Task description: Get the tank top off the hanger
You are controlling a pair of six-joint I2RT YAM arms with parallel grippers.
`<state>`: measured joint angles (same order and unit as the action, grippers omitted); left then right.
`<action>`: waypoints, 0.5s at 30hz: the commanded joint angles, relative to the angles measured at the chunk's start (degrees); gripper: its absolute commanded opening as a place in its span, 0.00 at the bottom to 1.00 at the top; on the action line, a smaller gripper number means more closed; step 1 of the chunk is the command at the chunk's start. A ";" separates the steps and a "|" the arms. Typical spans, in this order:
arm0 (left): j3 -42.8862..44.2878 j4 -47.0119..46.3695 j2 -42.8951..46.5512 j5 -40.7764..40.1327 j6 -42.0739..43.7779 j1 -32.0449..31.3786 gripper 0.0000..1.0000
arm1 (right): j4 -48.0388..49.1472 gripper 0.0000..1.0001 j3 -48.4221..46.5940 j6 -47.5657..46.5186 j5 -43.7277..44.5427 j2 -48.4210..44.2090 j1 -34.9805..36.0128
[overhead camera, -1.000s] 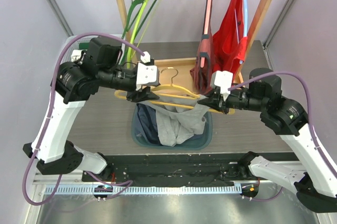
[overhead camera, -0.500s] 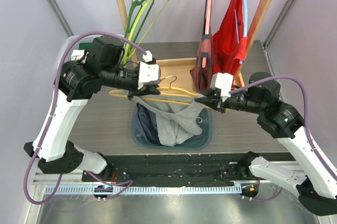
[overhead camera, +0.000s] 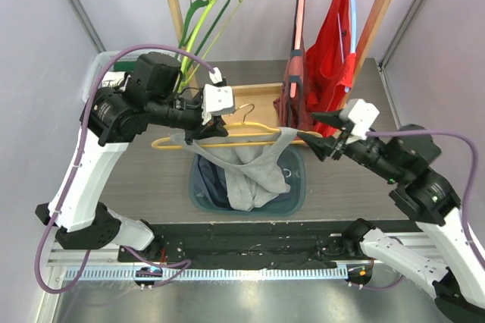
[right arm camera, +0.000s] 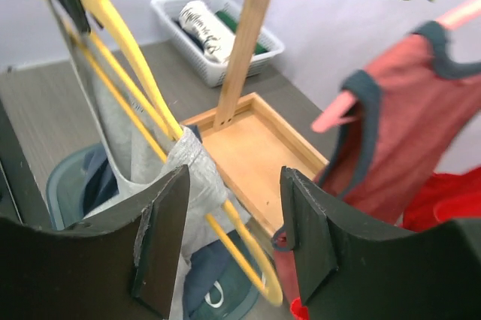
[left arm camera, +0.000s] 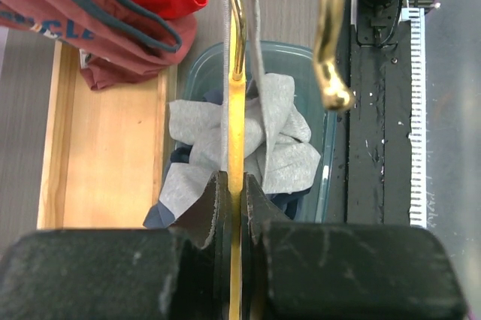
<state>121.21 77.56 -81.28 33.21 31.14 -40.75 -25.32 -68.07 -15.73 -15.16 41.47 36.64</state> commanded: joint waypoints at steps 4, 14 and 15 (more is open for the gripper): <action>2.63 -1.27 -0.29 -1.48 -3.27 -0.03 0.00 | 6.92 0.57 4.60 14.48 -0.03 -8.23 -0.08; 3.42 -1.18 -0.38 -0.52 -3.62 0.06 0.00 | 11.08 0.54 14.28 24.25 -3.84 -7.29 -0.08; 3.42 -1.10 -0.29 -0.52 -3.63 -0.03 0.00 | 11.69 0.58 14.98 24.95 -2.26 -7.02 -0.08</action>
<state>122.13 77.80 -82.21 31.92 28.62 -40.75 -17.93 -54.50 4.45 -19.42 33.10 36.62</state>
